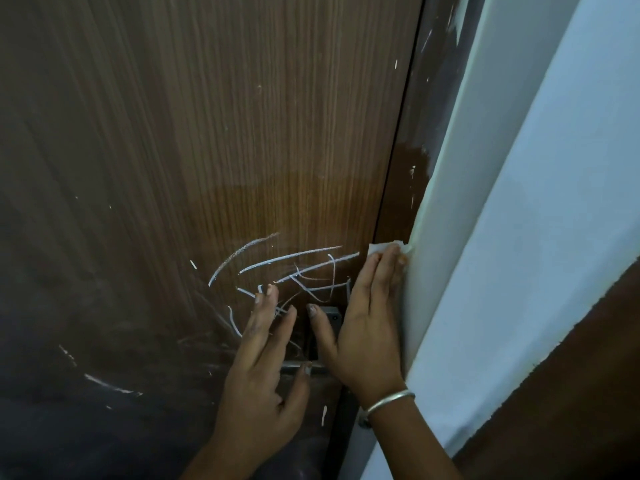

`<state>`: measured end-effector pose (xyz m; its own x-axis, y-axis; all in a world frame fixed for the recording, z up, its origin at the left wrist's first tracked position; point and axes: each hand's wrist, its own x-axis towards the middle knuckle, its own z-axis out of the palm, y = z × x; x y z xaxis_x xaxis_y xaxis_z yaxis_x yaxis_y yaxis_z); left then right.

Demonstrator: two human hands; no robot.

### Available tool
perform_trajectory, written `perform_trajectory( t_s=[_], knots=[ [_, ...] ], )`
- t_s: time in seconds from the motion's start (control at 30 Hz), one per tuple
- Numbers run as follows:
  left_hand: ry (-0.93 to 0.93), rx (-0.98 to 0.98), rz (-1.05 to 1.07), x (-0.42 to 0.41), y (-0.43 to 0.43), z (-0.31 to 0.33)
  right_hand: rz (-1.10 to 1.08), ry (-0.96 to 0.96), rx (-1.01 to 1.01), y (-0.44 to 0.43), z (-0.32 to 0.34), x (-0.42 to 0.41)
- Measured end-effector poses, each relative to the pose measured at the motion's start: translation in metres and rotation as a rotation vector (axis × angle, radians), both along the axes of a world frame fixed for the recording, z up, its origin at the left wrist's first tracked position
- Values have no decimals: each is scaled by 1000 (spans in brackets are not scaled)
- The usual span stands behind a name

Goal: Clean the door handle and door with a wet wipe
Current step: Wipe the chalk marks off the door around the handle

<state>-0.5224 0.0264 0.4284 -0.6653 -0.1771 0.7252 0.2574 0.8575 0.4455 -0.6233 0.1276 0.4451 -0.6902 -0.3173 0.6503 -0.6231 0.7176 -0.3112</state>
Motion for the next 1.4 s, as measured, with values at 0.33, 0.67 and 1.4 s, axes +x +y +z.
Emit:
perform_trajectory(
  t_s=[0.33,0.67,1.4],
  knots=[
    [-77,51,-32,3,-7,-8,45,-227,115,14,-64,20],
    [-172,113,-45,12,-11,-23,278,-106,-158,5,-21,-1],
    [-239,123,20,18,-12,-26,389,-257,-335,17,-99,2]
  ],
)
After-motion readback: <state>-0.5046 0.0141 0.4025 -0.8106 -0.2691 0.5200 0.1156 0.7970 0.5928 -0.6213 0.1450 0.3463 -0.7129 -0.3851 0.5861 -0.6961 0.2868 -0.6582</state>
